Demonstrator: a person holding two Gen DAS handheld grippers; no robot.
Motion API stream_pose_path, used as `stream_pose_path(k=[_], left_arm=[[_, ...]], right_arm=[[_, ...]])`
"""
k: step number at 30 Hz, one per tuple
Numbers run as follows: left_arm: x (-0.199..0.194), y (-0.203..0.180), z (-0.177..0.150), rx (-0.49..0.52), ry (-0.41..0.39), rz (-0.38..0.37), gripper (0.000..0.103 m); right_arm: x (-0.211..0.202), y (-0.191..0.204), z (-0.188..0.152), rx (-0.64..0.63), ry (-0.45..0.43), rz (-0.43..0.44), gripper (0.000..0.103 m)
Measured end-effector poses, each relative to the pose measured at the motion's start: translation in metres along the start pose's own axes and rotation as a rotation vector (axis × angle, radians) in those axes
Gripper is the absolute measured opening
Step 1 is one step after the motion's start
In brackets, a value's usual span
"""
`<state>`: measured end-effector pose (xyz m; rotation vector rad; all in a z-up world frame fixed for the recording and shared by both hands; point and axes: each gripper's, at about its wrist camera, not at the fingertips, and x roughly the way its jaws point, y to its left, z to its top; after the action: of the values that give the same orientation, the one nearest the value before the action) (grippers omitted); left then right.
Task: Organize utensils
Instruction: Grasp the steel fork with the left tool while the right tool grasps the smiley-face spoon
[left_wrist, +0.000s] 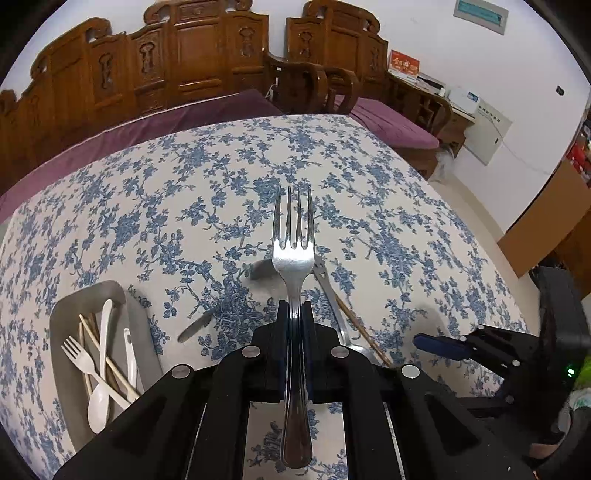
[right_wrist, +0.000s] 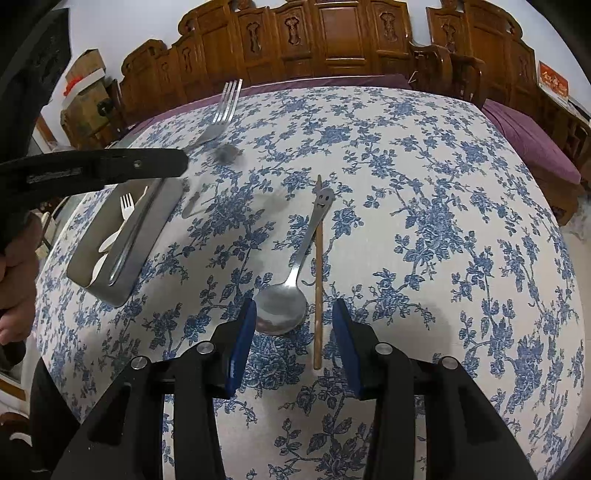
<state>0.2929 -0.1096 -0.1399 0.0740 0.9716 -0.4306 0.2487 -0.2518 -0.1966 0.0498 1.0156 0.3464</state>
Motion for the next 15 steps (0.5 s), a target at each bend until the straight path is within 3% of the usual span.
stream_pose_path(k=[7, 11, 15], left_arm=[[-0.021, 0.0, 0.0, -0.002, -0.033, -0.015, 0.006], [-0.026, 0.006, -0.002, -0.007, -0.038, -0.005, 0.006], [-0.028, 0.013, -0.009, -0.015, -0.036, 0.001, 0.006]], right_arm=[[0.016, 0.005, 0.014, -0.019, 0.003, 0.017, 0.041], [0.039, 0.012, 0.025, -0.038, 0.038, 0.016, 0.03], [0.061, 0.016, 0.032, -0.051, 0.079, -0.027, 0.03]])
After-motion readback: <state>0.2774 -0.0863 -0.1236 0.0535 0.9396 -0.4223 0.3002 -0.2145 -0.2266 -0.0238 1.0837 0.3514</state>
